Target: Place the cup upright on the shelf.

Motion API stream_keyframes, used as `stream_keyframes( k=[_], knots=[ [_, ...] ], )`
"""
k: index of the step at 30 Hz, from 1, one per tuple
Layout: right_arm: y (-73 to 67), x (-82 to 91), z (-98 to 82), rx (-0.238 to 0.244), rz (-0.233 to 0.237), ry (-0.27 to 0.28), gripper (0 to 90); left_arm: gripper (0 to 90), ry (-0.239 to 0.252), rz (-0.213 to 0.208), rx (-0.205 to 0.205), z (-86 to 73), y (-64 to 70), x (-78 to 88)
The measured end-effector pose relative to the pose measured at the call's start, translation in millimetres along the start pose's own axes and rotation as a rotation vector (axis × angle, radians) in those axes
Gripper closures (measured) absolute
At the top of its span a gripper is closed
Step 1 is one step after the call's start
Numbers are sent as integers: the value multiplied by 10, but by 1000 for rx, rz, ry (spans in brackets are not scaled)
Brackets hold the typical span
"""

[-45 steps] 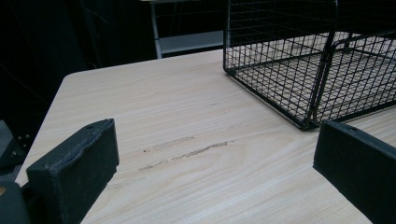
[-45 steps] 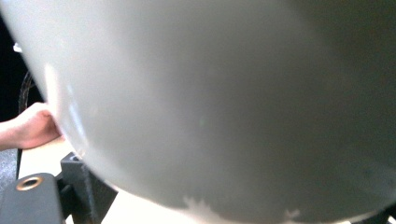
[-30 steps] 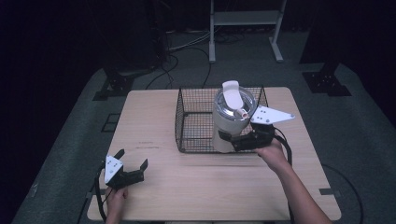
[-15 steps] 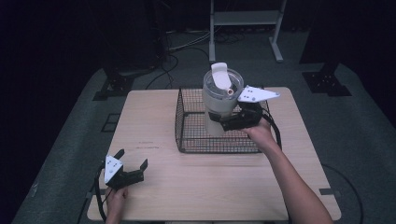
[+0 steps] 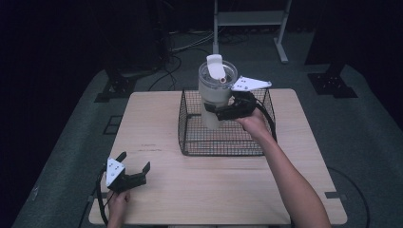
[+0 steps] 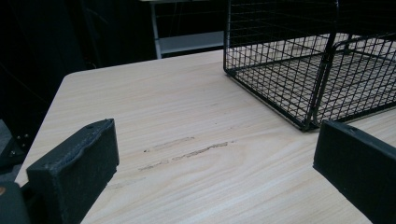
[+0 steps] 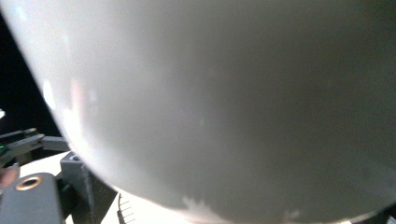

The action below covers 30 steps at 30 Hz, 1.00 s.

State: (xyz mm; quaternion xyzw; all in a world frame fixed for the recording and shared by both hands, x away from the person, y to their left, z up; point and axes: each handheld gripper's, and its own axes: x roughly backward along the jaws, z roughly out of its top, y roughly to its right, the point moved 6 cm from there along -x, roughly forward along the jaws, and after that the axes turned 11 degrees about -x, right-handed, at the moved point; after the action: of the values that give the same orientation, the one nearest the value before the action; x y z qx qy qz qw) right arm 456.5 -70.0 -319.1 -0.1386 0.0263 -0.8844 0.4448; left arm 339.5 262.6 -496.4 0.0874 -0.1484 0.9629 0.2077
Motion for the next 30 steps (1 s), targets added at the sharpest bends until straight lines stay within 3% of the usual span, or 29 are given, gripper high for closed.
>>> stream_keyframes(
  k=[10,30],
  knots=[
    [184,-332,-117,-8,-28,-53,93,0,3,1,1,1,-6,0],
    [436,-630,-407,-35,-39,-104,93,0,3,-1,1,0,-7,2]
  ],
)
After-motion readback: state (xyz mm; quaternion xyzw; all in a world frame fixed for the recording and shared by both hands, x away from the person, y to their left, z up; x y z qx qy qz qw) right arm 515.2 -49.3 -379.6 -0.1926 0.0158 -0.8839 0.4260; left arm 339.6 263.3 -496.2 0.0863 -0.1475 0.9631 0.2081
